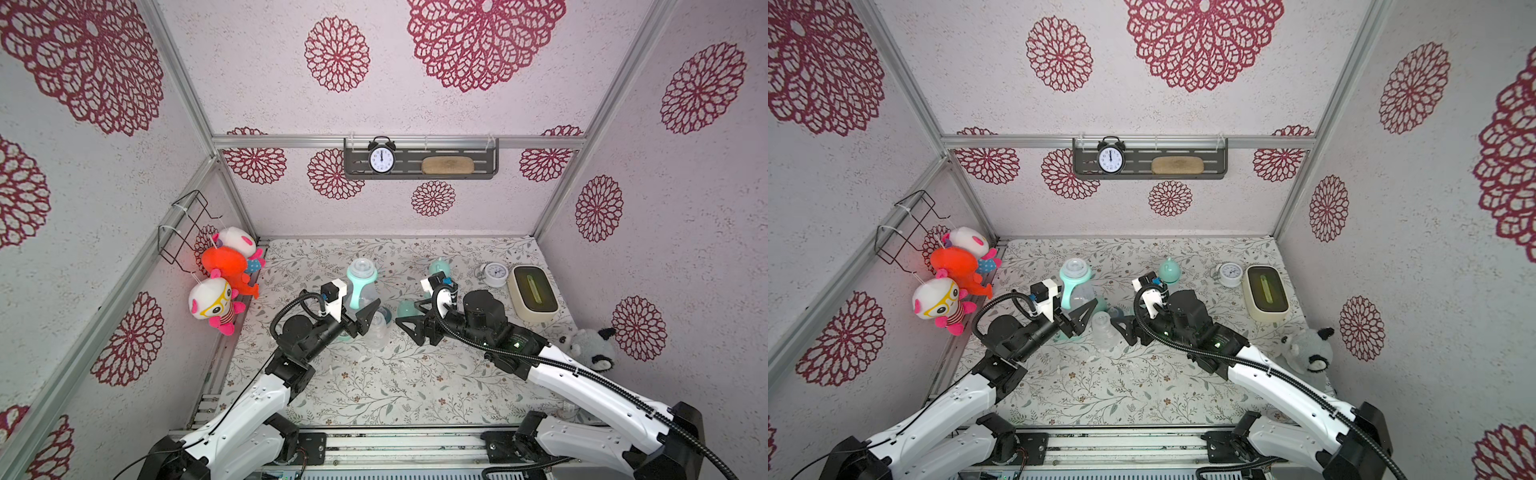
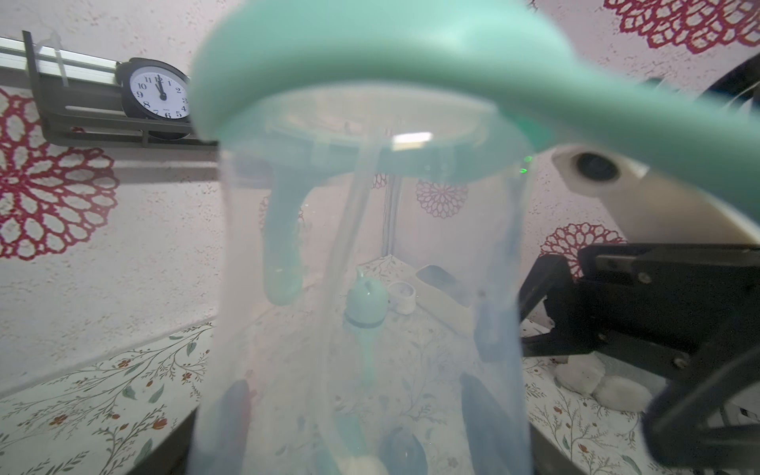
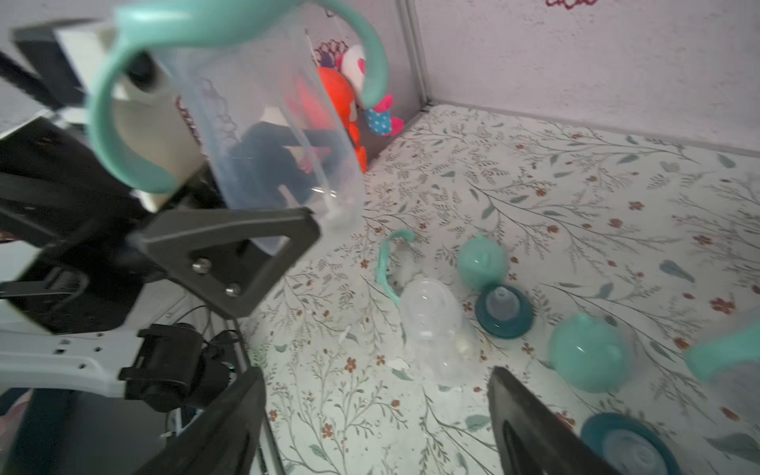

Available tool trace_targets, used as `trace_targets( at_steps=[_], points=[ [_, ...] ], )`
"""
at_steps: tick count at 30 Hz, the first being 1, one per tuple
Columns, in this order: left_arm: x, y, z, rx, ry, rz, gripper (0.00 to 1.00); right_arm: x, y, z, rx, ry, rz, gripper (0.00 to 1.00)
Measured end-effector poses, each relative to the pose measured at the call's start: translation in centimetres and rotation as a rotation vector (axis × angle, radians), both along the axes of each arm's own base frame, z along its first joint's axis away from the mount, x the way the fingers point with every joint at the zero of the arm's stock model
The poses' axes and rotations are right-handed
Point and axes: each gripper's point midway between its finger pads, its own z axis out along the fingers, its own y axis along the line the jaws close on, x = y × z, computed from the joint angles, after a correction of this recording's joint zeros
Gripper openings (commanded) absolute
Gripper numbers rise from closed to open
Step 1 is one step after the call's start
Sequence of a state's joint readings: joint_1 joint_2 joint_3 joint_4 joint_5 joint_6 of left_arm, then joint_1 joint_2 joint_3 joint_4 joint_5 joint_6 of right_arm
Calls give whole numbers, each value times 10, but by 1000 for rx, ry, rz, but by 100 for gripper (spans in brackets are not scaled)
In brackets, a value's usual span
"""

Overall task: Assemble the baby bottles
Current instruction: Put on the handle of the baby bottle, then pick up the nipple from the center of the board.

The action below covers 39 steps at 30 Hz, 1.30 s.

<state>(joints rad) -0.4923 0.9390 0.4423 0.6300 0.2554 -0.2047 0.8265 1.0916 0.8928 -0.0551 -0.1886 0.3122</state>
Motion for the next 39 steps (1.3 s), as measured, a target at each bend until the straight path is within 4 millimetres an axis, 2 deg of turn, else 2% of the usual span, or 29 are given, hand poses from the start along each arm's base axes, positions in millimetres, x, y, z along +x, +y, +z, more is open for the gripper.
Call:
trace_targets(
  at_steps=[8,14,22,30,39],
  points=[
    [-12,-3,3,-10,23,-55,0,26,-25,-94,-266,109,-123,98],
    [-20,-11,-4,4,61,-121,0,51,-48,-140,-397,181,-224,99],
    [-33,-20,-4,2,96,-211,0,64,-61,-190,-515,258,-272,93],
    [-38,-22,2,-3,97,-241,0,83,-70,-225,-572,280,-333,91],
    [-38,-22,-1,2,107,-243,0,100,-63,-227,-536,224,-368,87]
  ],
)
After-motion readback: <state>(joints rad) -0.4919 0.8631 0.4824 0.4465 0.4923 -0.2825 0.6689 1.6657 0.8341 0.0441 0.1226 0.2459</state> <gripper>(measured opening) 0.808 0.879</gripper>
